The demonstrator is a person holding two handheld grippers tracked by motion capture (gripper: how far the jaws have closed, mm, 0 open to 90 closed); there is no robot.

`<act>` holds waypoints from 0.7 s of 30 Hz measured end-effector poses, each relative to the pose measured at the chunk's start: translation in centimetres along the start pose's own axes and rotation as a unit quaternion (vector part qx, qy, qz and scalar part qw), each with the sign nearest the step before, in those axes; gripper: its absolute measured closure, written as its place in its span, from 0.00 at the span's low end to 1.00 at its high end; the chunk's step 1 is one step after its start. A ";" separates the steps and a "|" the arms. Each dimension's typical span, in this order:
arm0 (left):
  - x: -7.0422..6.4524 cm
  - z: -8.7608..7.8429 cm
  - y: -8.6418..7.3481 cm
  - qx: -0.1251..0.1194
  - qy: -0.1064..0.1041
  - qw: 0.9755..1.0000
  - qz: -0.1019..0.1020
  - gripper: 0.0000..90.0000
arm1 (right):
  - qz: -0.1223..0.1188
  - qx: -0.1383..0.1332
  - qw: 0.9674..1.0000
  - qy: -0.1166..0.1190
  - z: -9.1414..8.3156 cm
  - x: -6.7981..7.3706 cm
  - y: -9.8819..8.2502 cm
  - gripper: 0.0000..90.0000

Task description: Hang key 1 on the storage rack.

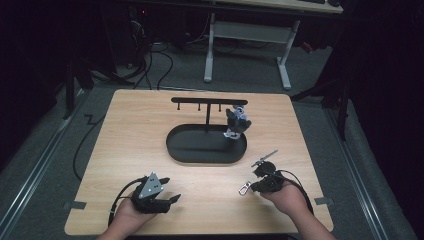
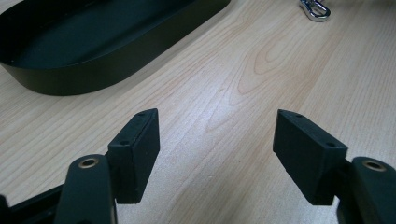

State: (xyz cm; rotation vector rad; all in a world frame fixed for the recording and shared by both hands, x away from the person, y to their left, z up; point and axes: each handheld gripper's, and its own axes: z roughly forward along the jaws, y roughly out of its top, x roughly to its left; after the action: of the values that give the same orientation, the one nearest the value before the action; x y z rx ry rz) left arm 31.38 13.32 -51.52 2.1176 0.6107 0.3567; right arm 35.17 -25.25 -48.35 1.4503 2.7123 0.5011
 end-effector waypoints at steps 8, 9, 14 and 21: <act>0.1 0.1 0.0 0.000 -0.001 1.000 -0.003 0.36 | -0.006 -0.004 1.000 0.002 0.0 0.0 -0.2 0.99; 0.1 0.0 0.0 0.000 -0.001 1.000 -0.002 0.36 | -0.009 -0.006 1.000 0.003 0.0 0.0 -0.2 0.99; -0.1 -0.2 0.0 -0.011 -0.004 1.000 -0.003 0.36 | -0.008 -0.013 1.000 0.005 -0.8 0.3 -0.1 0.99; -0.1 -0.2 0.1 -0.018 0.001 1.000 0.001 0.36 | -0.024 -0.026 0.999 0.003 -2.4 0.7 0.3 0.99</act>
State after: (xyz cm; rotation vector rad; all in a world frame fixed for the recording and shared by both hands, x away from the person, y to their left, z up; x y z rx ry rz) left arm 31.20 13.33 -51.38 2.0845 0.5997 0.3693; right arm 34.56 -25.15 -45.85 1.3704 2.7092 0.5706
